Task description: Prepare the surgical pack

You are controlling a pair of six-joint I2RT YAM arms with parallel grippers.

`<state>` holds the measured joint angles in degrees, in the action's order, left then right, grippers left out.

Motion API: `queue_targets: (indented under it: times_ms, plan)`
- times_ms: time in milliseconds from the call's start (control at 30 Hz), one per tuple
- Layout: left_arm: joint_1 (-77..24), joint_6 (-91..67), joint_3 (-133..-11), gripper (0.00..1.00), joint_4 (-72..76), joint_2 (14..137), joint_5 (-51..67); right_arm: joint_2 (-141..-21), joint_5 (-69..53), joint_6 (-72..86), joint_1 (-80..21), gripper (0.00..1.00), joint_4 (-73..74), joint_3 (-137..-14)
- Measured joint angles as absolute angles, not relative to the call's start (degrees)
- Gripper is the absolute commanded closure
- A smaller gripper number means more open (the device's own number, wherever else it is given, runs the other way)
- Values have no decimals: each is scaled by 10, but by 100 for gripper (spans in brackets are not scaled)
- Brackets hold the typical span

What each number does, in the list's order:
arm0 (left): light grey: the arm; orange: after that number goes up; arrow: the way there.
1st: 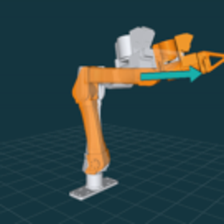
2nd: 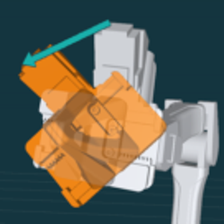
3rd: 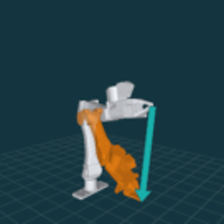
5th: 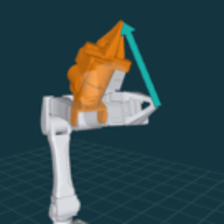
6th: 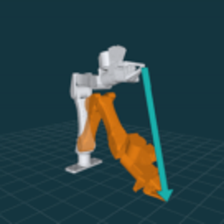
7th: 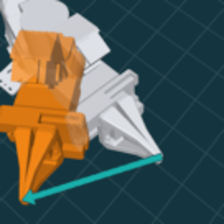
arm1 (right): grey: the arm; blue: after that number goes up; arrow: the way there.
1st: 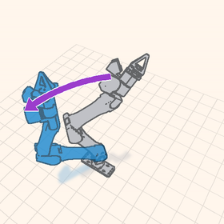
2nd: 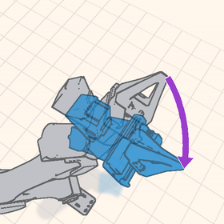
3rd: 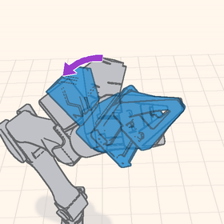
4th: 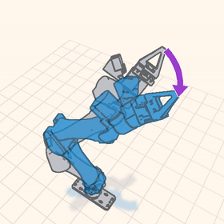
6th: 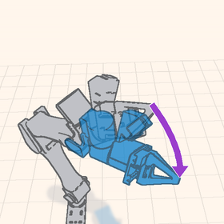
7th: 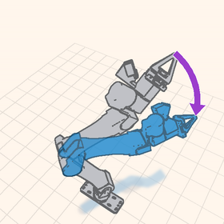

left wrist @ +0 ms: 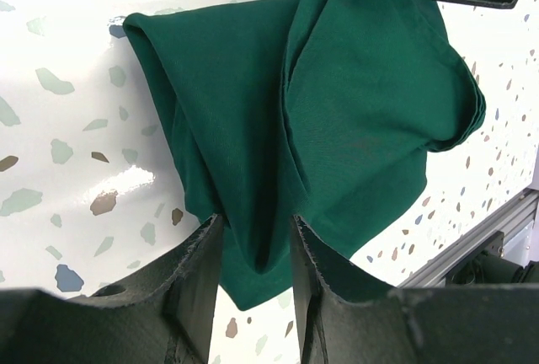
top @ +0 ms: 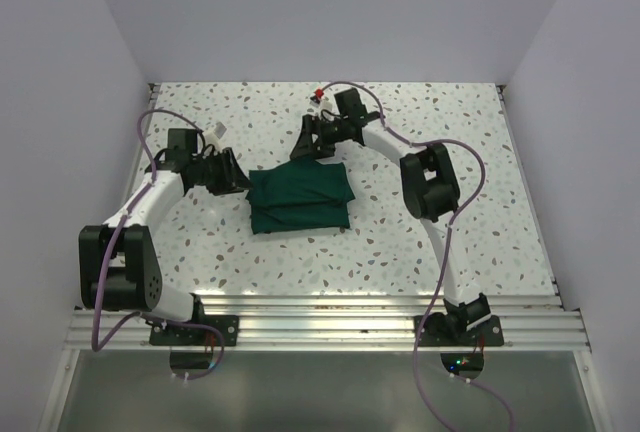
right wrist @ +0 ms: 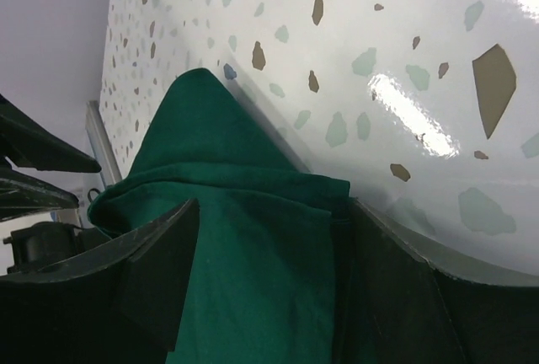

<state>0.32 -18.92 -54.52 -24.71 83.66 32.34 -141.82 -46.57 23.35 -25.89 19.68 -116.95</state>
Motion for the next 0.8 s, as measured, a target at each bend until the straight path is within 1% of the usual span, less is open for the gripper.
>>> queue_targets:
  times_ms: [300,333,433,567,633,733,800]
  plan:
    - [4,-189,-545,60,-247,834,324,-1418,-478,235,-264,34,188,-1140]
    - [4,-189,-545,60,-247,833,324,-1418,-479,235,-266,37,188,-1138]
    - [5,-189,-545,60,-248,827,324,-1418,-484,239,-267,42,186,-1138]
    - [8,-189,-545,60,-247,823,326,-1410,-492,252,-267,43,178,-1129]
    - [10,-189,-545,60,-247,822,328,-1398,-496,265,-268,48,170,-1115]
    - [12,-189,-545,60,-247,822,328,-1382,-505,275,-270,53,171,-1111]
    - [12,-189,-545,60,-247,821,328,-1368,-508,279,-274,54,171,-1107]
